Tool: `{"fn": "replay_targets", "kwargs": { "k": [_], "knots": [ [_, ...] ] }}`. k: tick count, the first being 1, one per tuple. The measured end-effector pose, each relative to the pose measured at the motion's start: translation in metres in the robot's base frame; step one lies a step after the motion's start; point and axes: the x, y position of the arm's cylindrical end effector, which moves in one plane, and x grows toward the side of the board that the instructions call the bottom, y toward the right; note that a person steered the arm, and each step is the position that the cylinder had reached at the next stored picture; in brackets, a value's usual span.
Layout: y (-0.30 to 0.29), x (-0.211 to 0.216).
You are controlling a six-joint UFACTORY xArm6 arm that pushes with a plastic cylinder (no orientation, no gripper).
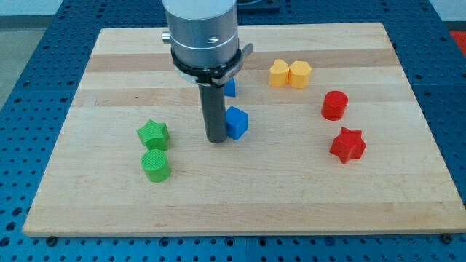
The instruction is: Point your arm at yellow hexagon
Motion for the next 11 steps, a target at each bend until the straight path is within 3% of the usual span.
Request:
{"fn": "replay_targets", "kwargs": {
  "k": [2,6,8,11],
  "knots": [
    [0.041,-0.001],
    [0.046,-0.059],
    [0.103,0.005],
    [0.134,-0.043]
  ]
}}
